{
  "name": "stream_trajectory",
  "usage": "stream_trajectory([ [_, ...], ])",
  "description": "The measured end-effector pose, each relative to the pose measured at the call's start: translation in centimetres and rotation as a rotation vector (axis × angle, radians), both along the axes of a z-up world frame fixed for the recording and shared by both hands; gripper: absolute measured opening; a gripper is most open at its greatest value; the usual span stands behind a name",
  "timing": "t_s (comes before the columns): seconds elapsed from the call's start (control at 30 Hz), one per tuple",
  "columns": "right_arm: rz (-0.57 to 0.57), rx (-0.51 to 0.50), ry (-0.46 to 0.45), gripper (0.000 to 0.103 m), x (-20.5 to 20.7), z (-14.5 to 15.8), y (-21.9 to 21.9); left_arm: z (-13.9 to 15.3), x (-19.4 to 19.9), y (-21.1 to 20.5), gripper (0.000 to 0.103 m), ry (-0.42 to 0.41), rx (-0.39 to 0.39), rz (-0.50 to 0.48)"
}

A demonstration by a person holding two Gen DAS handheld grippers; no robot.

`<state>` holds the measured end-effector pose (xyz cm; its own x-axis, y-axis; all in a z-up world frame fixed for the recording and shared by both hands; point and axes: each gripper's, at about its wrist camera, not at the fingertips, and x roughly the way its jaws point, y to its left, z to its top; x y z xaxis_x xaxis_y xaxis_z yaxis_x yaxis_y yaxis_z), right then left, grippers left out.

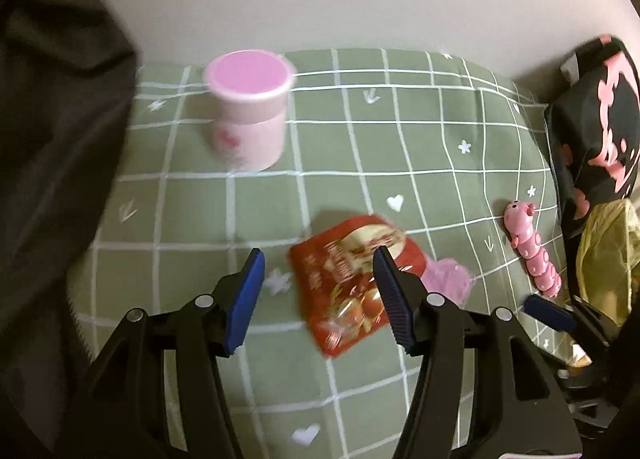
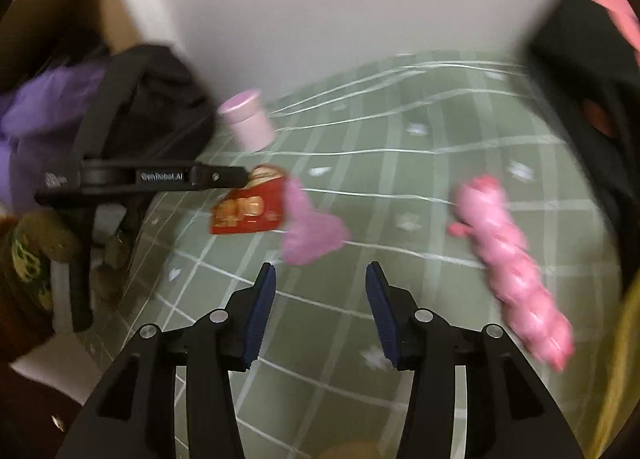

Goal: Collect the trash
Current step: 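Grasp the pink spoon with the right tool while the left tool grasps the red pouch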

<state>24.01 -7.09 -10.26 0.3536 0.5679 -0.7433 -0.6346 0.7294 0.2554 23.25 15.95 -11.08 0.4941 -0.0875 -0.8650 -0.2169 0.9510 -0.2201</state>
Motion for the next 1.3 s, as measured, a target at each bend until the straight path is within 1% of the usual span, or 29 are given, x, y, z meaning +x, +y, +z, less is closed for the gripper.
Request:
stream_trajectory([
  [0.03,0.016,-0.015,-0.013,0.045,0.2,-0.1,0.8,0.2,-0.7,0.4,0.053,0.000,-0.005,0.010],
  [0.07,0.032,-0.041,-0.053,0.045,0.7,-0.2,2.0,0.4,-1.3,0.7,0.053,-0.001,-0.007,0.019],
  [0.17,0.047,-0.070,-0.111,0.045,1.8,-0.6,3.9,0.9,-3.1,2.0,0.053,-0.002,-0.029,0.044],
  [0.2,0.050,-0.081,-0.108,0.045,2.3,-1.0,4.4,0.9,-3.7,2.5,0.053,0.004,-0.044,0.054],
  [0.3,0.046,-0.111,-0.054,0.045,3.6,-2.7,5.2,0.6,-5.0,3.6,0.053,0.024,-0.076,0.074],
  [0.4,0.052,-0.138,-0.041,0.045,3.7,-2.8,5.1,0.6,-5.8,4.2,0.053,0.030,-0.077,0.093],
  [0.43,0.055,-0.148,-0.037,0.042,3.7,-2.7,5.0,0.5,-5.8,4.2,0.053,0.034,-0.071,0.093],
  [0.53,-0.011,-0.133,-0.037,0.042,3.7,-1.8,3.3,0.6,-5.9,4.0,0.053,0.038,-0.060,0.079],
  [0.63,-0.130,-0.053,-0.018,0.042,3.6,0.4,-0.2,0.7,-5.2,3.1,0.053,0.021,-0.073,0.043],
  [0.73,-0.201,0.001,-0.013,0.042,3.2,2.0,-2.8,0.5,-3.8,1.9,0.053,0.002,-0.082,0.001],
  [0.87,-0.246,0.007,-0.025,0.042,2.3,3.0,-5.0,-0.1,-2.0,0.4,0.054,-0.008,-0.055,-0.053],
  [0.9,-0.257,0.006,-0.024,0.042,1.9,3.0,-5.2,-0.5,-1.3,-0.2,0.054,0.001,-0.032,-0.070],
  [1.0,-0.282,0.003,-0.001,0.042,1.1,2.7,-6.2,-1.4,0.1,-1.8,0.054,0.020,-0.003,-0.103],
  [1.03,-0.287,-0.002,0.006,0.042,0.8,2.5,-6.5,-1.5,0.4,-2.2,0.056,0.020,0.015,-0.109],
  [1.1,-0.286,-0.019,0.023,0.042,0.2,1.9,-6.6,-1.8,1.0,-3.3,0.056,0.018,0.066,-0.127],
  [1.13,-0.286,-0.026,0.026,0.042,-0.1,1.8,-6.7,-1.9,1.1,-3.6,0.056,0.022,0.072,-0.128],
  [1.17,-0.287,-0.031,0.027,0.042,-0.4,1.8,-6.9,-2.0,1.4,-4.0,0.056,0.031,0.075,-0.130],
  [1.3,-0.307,-0.032,0.022,0.042,-1.3,2.2,-7.9,-2.2,1.9,-5.6,0.056,0.077,0.143,-0.133],
])
